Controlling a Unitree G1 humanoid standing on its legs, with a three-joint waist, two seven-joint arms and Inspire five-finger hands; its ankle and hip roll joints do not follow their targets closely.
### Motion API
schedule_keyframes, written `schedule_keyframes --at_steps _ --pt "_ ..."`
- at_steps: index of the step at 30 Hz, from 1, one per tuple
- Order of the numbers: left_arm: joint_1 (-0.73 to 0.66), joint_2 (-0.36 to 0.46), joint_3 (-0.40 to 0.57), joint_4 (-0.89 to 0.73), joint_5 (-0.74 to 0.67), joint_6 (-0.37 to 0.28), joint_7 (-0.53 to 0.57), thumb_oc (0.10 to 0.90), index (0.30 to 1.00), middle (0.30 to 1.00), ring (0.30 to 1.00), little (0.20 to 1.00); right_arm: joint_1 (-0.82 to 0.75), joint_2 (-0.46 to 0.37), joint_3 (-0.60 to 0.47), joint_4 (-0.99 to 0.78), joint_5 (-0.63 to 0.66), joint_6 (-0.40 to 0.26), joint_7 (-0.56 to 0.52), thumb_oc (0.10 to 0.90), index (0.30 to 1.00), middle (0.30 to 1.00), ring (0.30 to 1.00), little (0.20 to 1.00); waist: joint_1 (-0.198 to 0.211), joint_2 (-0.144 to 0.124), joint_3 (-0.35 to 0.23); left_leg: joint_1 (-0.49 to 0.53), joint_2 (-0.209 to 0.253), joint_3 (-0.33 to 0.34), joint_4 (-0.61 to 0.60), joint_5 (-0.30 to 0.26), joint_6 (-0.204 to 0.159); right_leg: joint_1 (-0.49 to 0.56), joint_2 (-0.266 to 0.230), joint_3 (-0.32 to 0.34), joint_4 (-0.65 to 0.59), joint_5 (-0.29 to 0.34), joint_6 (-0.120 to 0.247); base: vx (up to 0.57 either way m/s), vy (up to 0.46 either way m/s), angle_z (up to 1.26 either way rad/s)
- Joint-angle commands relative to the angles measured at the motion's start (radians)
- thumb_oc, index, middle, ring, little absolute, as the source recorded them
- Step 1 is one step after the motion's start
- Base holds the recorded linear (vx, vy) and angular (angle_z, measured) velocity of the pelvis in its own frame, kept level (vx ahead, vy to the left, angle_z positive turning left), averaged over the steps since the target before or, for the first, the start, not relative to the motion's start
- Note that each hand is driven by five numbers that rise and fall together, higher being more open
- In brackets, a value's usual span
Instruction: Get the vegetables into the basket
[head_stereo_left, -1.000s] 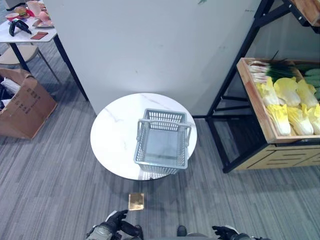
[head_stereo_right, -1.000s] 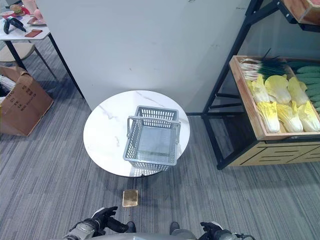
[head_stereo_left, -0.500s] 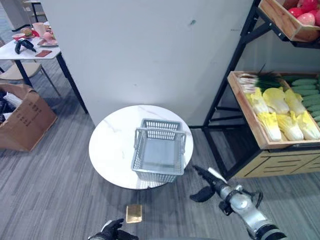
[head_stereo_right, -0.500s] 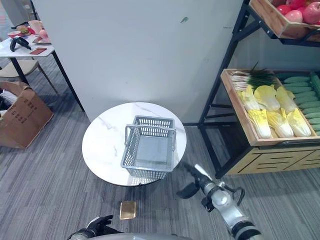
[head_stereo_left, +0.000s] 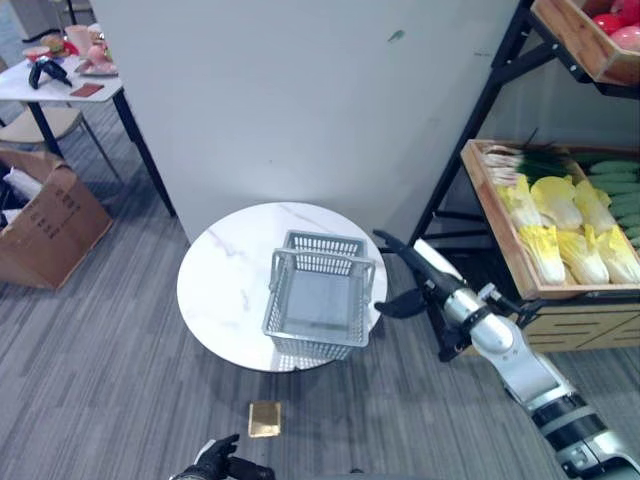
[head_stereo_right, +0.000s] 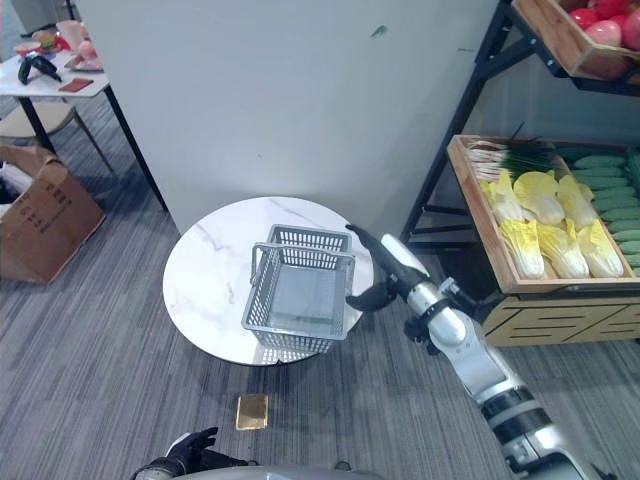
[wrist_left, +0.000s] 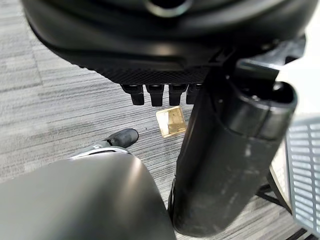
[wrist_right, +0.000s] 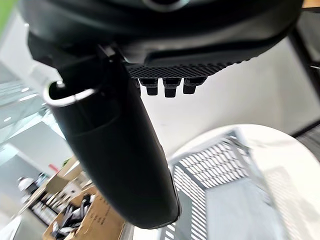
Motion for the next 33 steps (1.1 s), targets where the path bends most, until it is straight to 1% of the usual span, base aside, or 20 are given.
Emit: schedule_keyframes --at_steps 1,2,3,5,8,10,11,12,15,16,17,18,21,25,26,29,30,33 --pt "0.012 0.020 -0.040 0.068 0.023 0.017 0.016 0.900 1.000 1.000 1.000 1.000 -0.216 -0.018 0.009 -0.021 0.009 -0.069 -0.066 0.900 1.000 1.000 1.000 1.000 0.053 -0.058 0.014 0.057 -0.005 -0.015 0.005 -0.082 -0.017 -0.061 -0.057 0.037 -0.001 0.079 0.092 -0.02 0.010 0.09" --pt "0.011 0.020 -0.038 0.068 0.023 0.017 0.016 0.900 1.000 1.000 1.000 1.000 -0.219 -0.017 0.011 -0.019 0.009 -0.069 -0.067 0.900 1.000 1.000 1.000 1.000 0.052 -0.058 0.014 0.057 -0.005 -0.015 0.005 -0.082 -0.017 -0.062 -0.057 0.038 -0.001 0.079 0.092 -0.02 0.014 0.07" --pt "0.014 0.024 -0.042 0.067 0.020 0.017 0.021 0.900 1.000 1.000 1.000 1.000 -0.284 -0.024 0.048 0.030 -0.009 -0.062 -0.080 0.900 1.000 1.000 1.000 1.000 0.064 -0.063 0.021 0.051 -0.005 -0.020 0.005 -0.081 -0.016 -0.064 -0.058 0.034 -0.001 0.081 0.092 0.00 0.011 0.05" --pt "0.013 0.027 -0.042 0.070 0.019 0.019 0.024 0.900 1.000 1.000 1.000 1.000 -0.323 -0.027 0.073 0.065 -0.020 -0.060 -0.085 0.900 1.000 1.000 1.000 1.000 0.067 -0.066 0.025 0.048 -0.006 -0.022 0.005 -0.080 -0.016 -0.066 -0.058 0.033 -0.001 0.083 0.093 0.00 0.010 0.06" --pt "0.015 0.035 -0.059 0.066 0.007 0.019 0.028 0.900 1.000 1.000 1.000 1.000 -0.487 -0.039 0.190 0.202 -0.059 -0.039 -0.087 0.900 1.000 1.000 1.000 1.000 0.093 -0.079 0.040 0.034 -0.008 -0.034 0.005 -0.075 -0.013 -0.074 -0.062 0.028 -0.001 0.084 0.092 -0.01 0.011 0.13" --pt "0.013 0.034 -0.059 0.066 0.005 0.018 0.031 0.900 1.000 1.000 1.000 1.000 -0.508 -0.033 0.204 0.233 -0.056 -0.043 -0.093 0.900 1.000 1.000 1.000 1.000 0.093 -0.079 0.044 0.030 -0.009 -0.036 0.005 -0.074 -0.013 -0.076 -0.062 0.028 -0.001 0.084 0.092 -0.03 0.011 0.12" --pt "0.008 0.045 -0.070 0.058 -0.014 0.013 0.032 0.900 1.000 1.000 1.000 1.000 -0.626 -0.039 0.277 0.364 -0.063 -0.026 -0.091 0.900 1.000 1.000 1.000 1.000 0.113 -0.081 0.067 0.006 -0.016 -0.046 0.006 -0.065 -0.011 -0.092 -0.065 0.024 -0.001 0.089 0.091 -0.06 0.007 0.09" --pt "0.008 0.044 -0.070 0.058 -0.014 0.013 0.032 0.900 1.000 1.000 1.000 1.000 -0.629 -0.038 0.279 0.367 -0.063 -0.028 -0.091 0.900 1.000 1.000 1.000 1.000 0.112 -0.081 0.067 0.005 -0.016 -0.046 0.006 -0.065 -0.011 -0.092 -0.065 0.024 -0.001 0.089 0.091 -0.08 0.007 0.01" --pt "-0.006 0.054 -0.086 0.061 -0.028 0.010 0.035 0.900 1.000 1.000 1.000 1.000 -0.736 -0.012 0.344 0.527 -0.082 -0.008 -0.093 0.900 1.000 1.000 1.000 1.000 0.130 -0.079 0.088 -0.028 -0.020 -0.059 0.011 -0.055 -0.012 -0.110 -0.069 0.013 -0.001 0.095 0.091 -0.06 0.010 0.11" --pt "-0.011 0.053 -0.095 0.060 -0.037 0.008 0.033 0.900 1.000 1.000 1.000 1.000 -0.787 0.012 0.375 0.621 -0.095 -0.001 -0.093 0.900 1.000 1.000 1.000 1.000 0.135 -0.076 0.093 -0.042 -0.023 -0.068 0.010 -0.048 -0.012 -0.120 -0.071 0.007 -0.001 0.097 0.091 -0.05 0.009 0.30" --pt "-0.011 0.053 -0.095 0.061 -0.037 0.008 0.033 0.900 1.000 1.000 1.000 1.000 -0.787 0.012 0.375 0.621 -0.095 -0.001 -0.093 0.900 1.000 1.000 1.000 1.000 0.134 -0.075 0.093 -0.043 -0.023 -0.068 0.010 -0.048 -0.012 -0.120 -0.071 0.006 -0.001 0.097 0.091 -0.05 0.008 0.27" --pt "-0.016 0.052 -0.106 0.057 -0.049 0.005 0.037 0.900 1.000 1.000 1.000 1.000 -0.811 0.034 0.380 0.691 -0.094 0.004 -0.104 0.900 1.000 1.000 1.000 1.000 0.140 -0.073 0.102 -0.055 -0.025 -0.076 0.010 -0.043 -0.012 -0.127 -0.072 0.004 -0.001 0.099 0.090 -0.05 0.002 0.19" --pt "-0.038 0.053 -0.140 0.045 -0.067 0.003 0.041 0.900 1.000 1.000 1.000 1.000 -0.899 0.065 0.457 0.846 -0.183 0.016 -0.114 0.900 1.000 1.000 1.000 1.000 0.156 -0.062 0.130 -0.100 -0.030 -0.100 0.013 -0.028 -0.014 -0.159 -0.075 -0.010 0.002 0.106 0.089 -0.12 -0.002 0.14" --pt "-0.066 0.056 -0.184 0.035 -0.049 -0.003 0.058 0.900 1.000 1.000 1.000 1.000 -0.967 0.080 0.517 0.949 -0.242 0.021 -0.115 0.900 1.000 1.000 1.000 1.000 0.163 -0.047 0.158 -0.142 -0.034 -0.120 0.016 -0.014 -0.017 -0.191 -0.076 -0.019 0.001 0.114 0.087 -0.07 -0.001 0.21" --pt "-0.082 0.054 -0.209 0.032 -0.038 -0.004 0.066 0.900 1.000 1.000 1.000 1.000 -0.993 0.089 0.520 1.004 -0.237 0.027 -0.125 0.900 1.000 1.000 1.000 1.000 0.165 -0.037 0.171 -0.164 -0.034 -0.125 0.016 -0.004 -0.020 -0.211 -0.075 -0.022 0.000 0.122 0.086 -0.07 0.002 0.20" --pt "-0.089 0.045 -0.226 0.031 -0.033 -0.002 0.069 0.900 1.000 1.000 1.000 1.000 -1.000 0.092 0.521 1.053 -0.237 0.028 -0.132 0.900 1.000 1.000 1.000 1.000 0.166 -0.029 0.176 -0.183 -0.034 -0.132 0.014 0.005 -0.022 -0.230 -0.074 -0.024 -0.001 0.126 0.086 -0.05 -0.010 0.08" --pt "-0.095 0.038 -0.228 0.041 -0.034 0.001 0.072 0.900 1.000 1.000 1.000 1.000 -0.998 0.105 0.523 1.097 -0.245 0.032 -0.137 0.400 0.300 0.300 0.300 0.300 0.169 -0.025 0.175 -0.189 -0.032 -0.135 0.011 0.011 -0.026 -0.237 -0.073 -0.027 -0.001 0.125 0.086 0.00 -0.021 0.08" --pt "-0.092 0.031 -0.233 0.040 -0.041 0.003 0.072 0.900 1.000 1.000 1.000 1.000 -0.996 0.118 0.521 1.123 -0.244 0.034 -0.134 0.400 0.300 0.300 0.300 0.300 0.170 -0.020 0.171 -0.190 -0.030 -0.140 0.007 0.013 -0.028 -0.236 -0.072 -0.032 -0.001 0.121 0.085 0.01 -0.018 0.11"
